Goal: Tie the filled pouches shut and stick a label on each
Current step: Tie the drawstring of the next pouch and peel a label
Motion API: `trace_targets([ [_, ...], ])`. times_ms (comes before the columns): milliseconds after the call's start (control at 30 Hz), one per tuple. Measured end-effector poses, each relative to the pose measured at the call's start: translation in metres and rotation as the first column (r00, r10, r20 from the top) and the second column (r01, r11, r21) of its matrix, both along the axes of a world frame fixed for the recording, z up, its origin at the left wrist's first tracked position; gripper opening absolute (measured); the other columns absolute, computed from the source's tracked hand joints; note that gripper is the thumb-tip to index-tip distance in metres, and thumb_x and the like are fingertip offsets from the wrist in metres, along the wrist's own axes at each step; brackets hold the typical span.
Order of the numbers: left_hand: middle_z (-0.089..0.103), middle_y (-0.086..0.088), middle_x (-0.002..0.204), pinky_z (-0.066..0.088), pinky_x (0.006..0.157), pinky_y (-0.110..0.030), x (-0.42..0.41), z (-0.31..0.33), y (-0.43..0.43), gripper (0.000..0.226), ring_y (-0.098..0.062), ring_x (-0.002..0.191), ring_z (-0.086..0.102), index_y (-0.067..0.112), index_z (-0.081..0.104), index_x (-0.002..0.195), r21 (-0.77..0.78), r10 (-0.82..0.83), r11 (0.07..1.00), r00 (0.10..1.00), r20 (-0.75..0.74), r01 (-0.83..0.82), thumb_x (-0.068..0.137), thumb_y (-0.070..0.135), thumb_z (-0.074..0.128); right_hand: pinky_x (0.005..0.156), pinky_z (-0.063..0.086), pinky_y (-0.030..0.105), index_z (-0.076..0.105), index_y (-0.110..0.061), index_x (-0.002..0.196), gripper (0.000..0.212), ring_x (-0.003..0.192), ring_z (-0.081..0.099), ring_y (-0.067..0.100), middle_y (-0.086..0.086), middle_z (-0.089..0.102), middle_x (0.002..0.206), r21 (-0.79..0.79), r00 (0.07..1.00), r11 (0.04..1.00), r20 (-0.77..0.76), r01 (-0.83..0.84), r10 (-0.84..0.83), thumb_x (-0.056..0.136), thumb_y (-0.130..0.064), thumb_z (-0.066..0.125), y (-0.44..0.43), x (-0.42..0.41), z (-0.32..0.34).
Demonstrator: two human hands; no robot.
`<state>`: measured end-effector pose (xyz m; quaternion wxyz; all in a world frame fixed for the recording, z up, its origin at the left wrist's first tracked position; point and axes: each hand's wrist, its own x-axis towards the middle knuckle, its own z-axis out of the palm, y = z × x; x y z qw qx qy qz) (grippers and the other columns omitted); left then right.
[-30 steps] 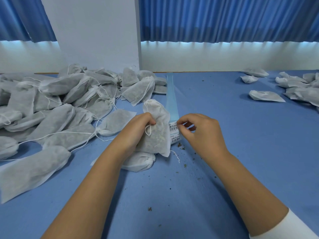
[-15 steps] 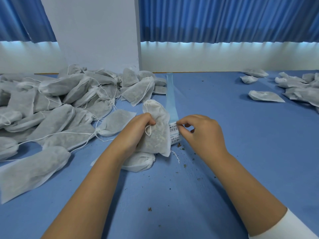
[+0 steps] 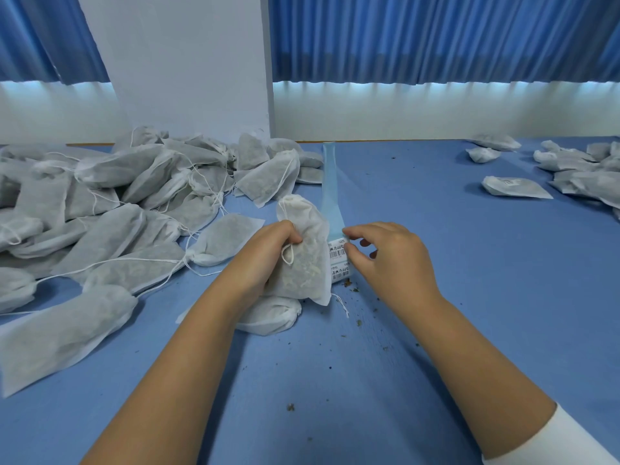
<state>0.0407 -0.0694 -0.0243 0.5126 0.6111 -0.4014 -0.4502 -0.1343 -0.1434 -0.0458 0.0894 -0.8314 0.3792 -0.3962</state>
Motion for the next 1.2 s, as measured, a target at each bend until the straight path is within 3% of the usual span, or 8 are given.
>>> trace_targets([
  [200, 0.060, -0.007, 0.118, 0.028, 0.115, -0.063, -0.003, 0.002, 0.001, 0.065, -0.041, 0.134, 0.045, 0.024, 0.059, 0.109, -0.010, -0.006, 1.000, 1.000, -0.024, 0.006, 0.050, 0.050, 0.056, 0.079, 0.054, 0.040, 0.077, -0.015, 0.099, 0.014, 0.092, 0.064, 0.021, 0.000, 0.074, 0.097, -0.009, 1.000, 1.000, -0.004, -0.011, 0.011, 0.087, -0.016, 0.070, -0.001, 0.000, 0.000],
  [333, 0.063, -0.014, 0.126, 0.028, 0.115, -0.063, 0.000, 0.000, 0.001, 0.072, -0.041, 0.133, 0.046, 0.015, 0.066, 0.111, 0.003, 0.011, 1.000, 1.000, -0.009, -0.011, 0.049, 0.050, 0.055, 0.076, 0.055, 0.040, 0.077, -0.015, 0.092, 0.009, 0.088, 0.063, 0.021, -0.001, 0.073, 0.091, -0.015, 1.000, 1.000, 0.000, -0.014, 0.014, 0.085, -0.014, 0.071, -0.001, 0.000, -0.001],
  [500, 0.054, -0.024, 0.139, 0.028, 0.116, -0.062, 0.003, -0.002, 0.001, 0.081, -0.041, 0.132, 0.047, -0.005, 0.064, 0.110, 0.009, 0.000, 1.000, 1.000, 0.006, 0.000, 0.050, 0.049, 0.056, 0.079, 0.054, 0.039, 0.074, -0.018, 0.108, 0.021, 0.092, 0.061, 0.018, -0.003, 0.071, 0.097, 0.005, 0.999, 1.000, -0.009, -0.031, 0.031, 0.088, -0.017, 0.068, -0.002, 0.000, -0.001],
  [700, 0.060, -0.007, 0.115, 0.029, 0.115, -0.062, 0.003, -0.004, -0.003, 0.065, -0.037, 0.126, 0.055, 0.023, 0.061, 0.110, 0.000, -0.020, 1.000, 1.000, 0.013, 0.020, 0.051, 0.049, 0.056, 0.073, 0.054, 0.039, 0.076, -0.016, 0.097, 0.012, 0.089, 0.060, 0.020, -0.002, 0.072, 0.092, -0.033, 1.000, 0.999, -0.015, -0.027, 0.026, 0.087, -0.016, 0.070, -0.001, 0.000, -0.001],
  [833, 0.063, -0.013, 0.124, 0.030, 0.114, -0.062, 0.004, -0.006, -0.004, 0.061, -0.041, 0.132, 0.047, 0.026, 0.058, 0.107, -0.005, -0.015, 1.000, 1.000, -0.001, 0.015, 0.051, 0.049, 0.056, 0.072, 0.055, 0.039, 0.078, -0.016, 0.094, 0.011, 0.086, 0.063, 0.021, -0.002, 0.074, 0.089, -0.056, 1.000, 0.998, 0.005, -0.017, 0.018, 0.085, -0.016, 0.073, 0.000, 0.000, 0.000],
  [1000, 0.059, -0.005, 0.115, 0.027, 0.115, -0.064, 0.006, -0.007, -0.006, 0.062, -0.038, 0.129, 0.052, 0.024, 0.061, 0.109, 0.004, -0.025, 1.000, 1.000, 0.015, 0.025, 0.053, 0.049, 0.056, 0.069, 0.056, 0.040, 0.079, -0.016, 0.091, 0.010, 0.082, 0.064, 0.023, -0.001, 0.074, 0.087, -0.082, 1.000, 0.997, 0.009, -0.010, 0.011, 0.083, -0.015, 0.075, 0.002, 0.000, 0.000],
  [1200, 0.056, -0.002, 0.109, 0.026, 0.114, -0.062, 0.006, -0.007, -0.005, 0.056, -0.020, 0.105, 0.051, 0.028, 0.055, 0.104, -0.016, -0.051, 0.999, 0.999, -0.017, 0.051, 0.053, 0.049, 0.056, 0.065, 0.054, 0.039, 0.077, -0.016, 0.087, 0.006, 0.082, 0.064, 0.023, -0.002, 0.073, 0.085, -0.097, 1.000, 0.995, -0.015, 0.007, -0.009, 0.083, -0.015, 0.074, 0.005, 0.000, 0.003],
])
